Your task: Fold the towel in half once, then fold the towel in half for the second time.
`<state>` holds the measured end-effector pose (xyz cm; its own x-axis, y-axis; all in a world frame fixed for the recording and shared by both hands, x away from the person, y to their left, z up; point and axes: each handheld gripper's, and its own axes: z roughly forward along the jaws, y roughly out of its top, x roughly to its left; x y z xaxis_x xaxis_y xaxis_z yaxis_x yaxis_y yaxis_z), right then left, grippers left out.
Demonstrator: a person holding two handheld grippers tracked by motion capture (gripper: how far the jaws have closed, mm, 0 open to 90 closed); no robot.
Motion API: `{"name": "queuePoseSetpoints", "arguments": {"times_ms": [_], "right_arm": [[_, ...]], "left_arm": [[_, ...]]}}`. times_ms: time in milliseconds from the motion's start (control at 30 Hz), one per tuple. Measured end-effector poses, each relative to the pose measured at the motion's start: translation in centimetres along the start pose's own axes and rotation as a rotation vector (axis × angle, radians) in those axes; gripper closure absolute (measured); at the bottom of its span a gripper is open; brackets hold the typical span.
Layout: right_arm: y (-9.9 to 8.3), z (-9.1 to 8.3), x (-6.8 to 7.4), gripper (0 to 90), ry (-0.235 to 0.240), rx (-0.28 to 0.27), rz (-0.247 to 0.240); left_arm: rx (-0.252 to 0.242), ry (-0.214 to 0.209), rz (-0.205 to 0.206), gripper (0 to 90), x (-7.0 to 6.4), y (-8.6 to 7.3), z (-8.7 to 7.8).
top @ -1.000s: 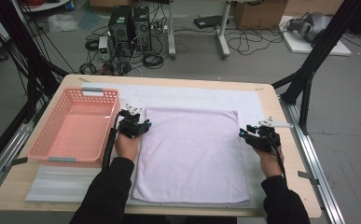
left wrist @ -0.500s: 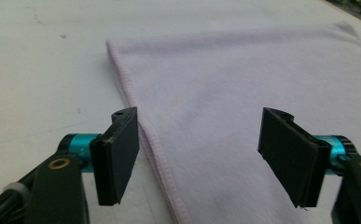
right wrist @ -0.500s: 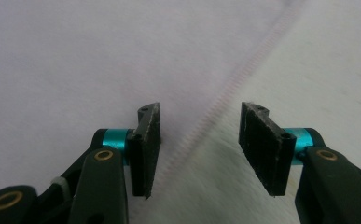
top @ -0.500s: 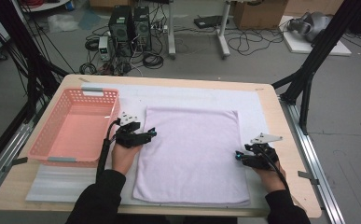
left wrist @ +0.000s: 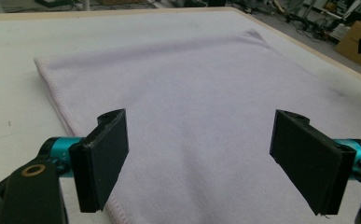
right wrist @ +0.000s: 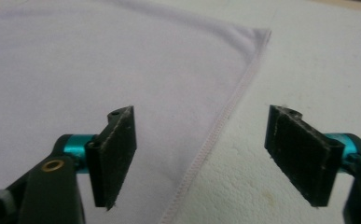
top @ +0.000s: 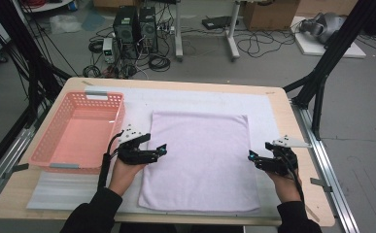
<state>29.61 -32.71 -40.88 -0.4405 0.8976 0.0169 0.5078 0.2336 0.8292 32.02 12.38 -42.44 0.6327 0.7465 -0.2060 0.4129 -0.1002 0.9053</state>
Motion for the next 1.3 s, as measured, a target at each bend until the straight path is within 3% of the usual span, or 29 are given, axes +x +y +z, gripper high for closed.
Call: {"name": "queuePoseSetpoints", "arguments": {"times_ms": [200, 333, 800, 1300], "right_arm": [[-0.5, -0.4, 0.8, 18.9, 0.004, -0.042, -0.015], [-0.6, -0.1, 0.8, 18.6, 0.007, -0.034, -0.031], [-0.5, -0.2, 0.5, 18.5, 0.014, -0.038, -0.001], [-0.5, 0.1, 0.3, 18.5, 0.015, -0.031, 0.000]], "left_arm": [[-0.010, -0.020, 0.022, 19.8, -0.6, -0.2, -0.5], [-0.006, -0.024, 0.035, 19.8, -0.9, -0.1, -0.6], [-0.002, 0.010, -0.003, 19.9, 0.3, -0.4, -0.9], [0.019, 0.013, -0.003, 19.9, 0.5, -0.5, -0.6]]}}
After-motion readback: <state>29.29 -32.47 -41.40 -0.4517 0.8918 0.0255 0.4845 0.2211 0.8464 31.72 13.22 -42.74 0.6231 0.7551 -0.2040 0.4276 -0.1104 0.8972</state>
